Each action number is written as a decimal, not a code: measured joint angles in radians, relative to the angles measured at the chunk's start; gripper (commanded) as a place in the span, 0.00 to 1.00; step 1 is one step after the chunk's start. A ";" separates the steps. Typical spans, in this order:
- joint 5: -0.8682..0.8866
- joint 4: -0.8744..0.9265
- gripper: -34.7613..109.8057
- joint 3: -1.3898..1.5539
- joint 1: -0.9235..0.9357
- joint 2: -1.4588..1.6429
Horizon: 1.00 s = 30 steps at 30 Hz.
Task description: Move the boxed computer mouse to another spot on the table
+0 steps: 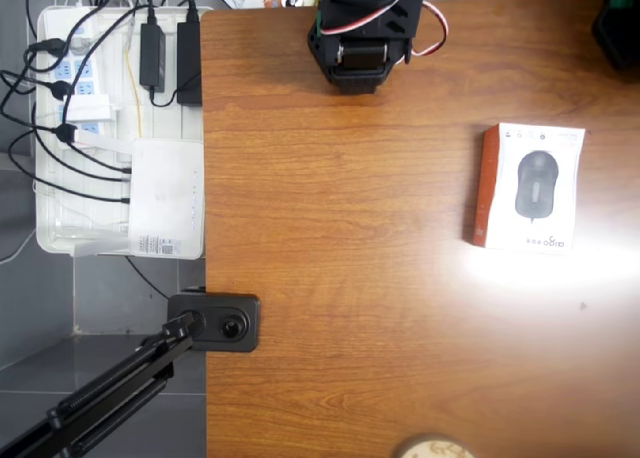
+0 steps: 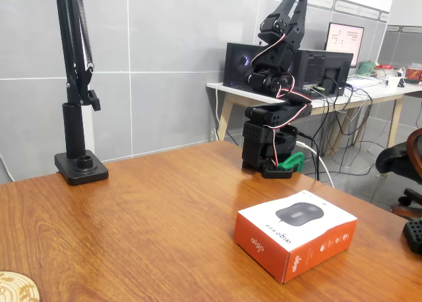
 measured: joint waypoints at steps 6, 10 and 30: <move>0.000 0.000 0.24 0.000 0.000 0.000; 0.000 0.000 0.24 0.000 0.000 0.000; -0.041 0.000 0.30 0.000 0.000 0.000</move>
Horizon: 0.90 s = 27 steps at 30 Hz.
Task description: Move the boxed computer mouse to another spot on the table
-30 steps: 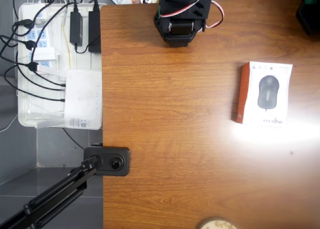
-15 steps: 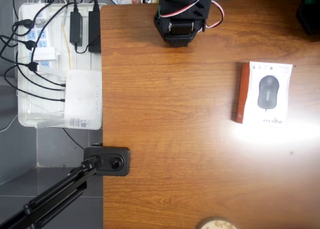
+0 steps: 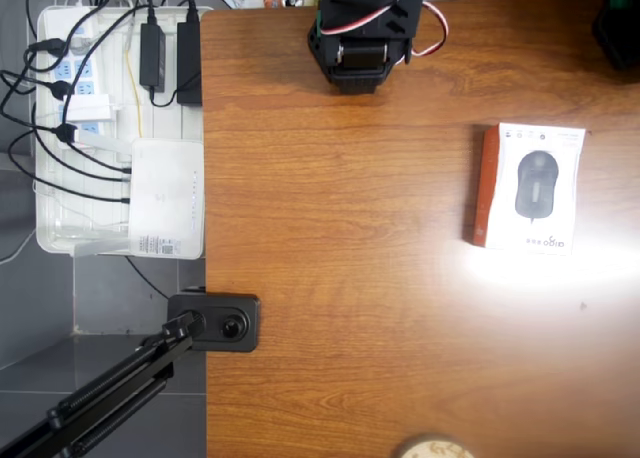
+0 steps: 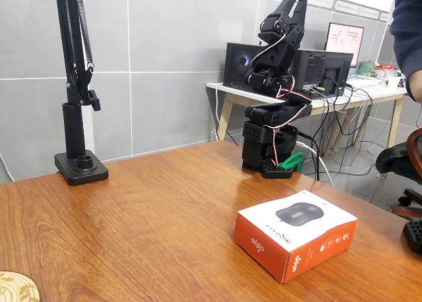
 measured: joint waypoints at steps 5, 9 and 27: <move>-0.043 0.155 0.24 -0.008 0.025 0.000; -0.025 0.723 0.24 -0.285 0.015 -0.017; 0.201 2.769 0.34 -1.626 -0.764 -1.356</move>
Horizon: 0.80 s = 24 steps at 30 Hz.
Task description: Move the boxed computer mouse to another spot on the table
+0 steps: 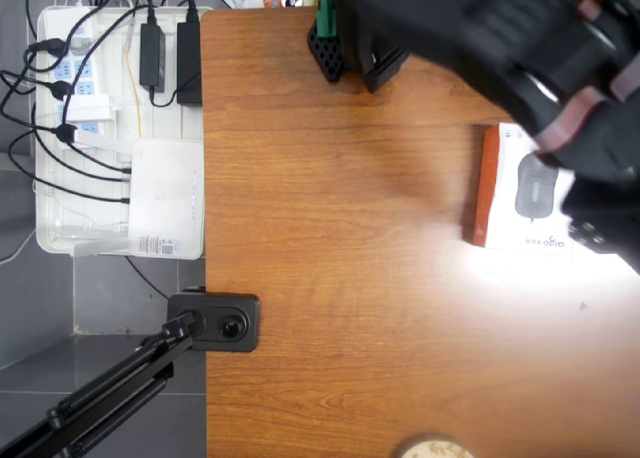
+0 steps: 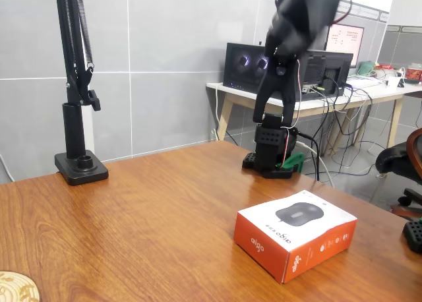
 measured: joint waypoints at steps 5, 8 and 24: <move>-0.051 0.026 0.67 0.114 -0.032 -0.046; -0.117 -0.026 0.72 0.249 -0.058 -0.052; -0.364 -0.296 0.95 0.454 -0.144 -0.172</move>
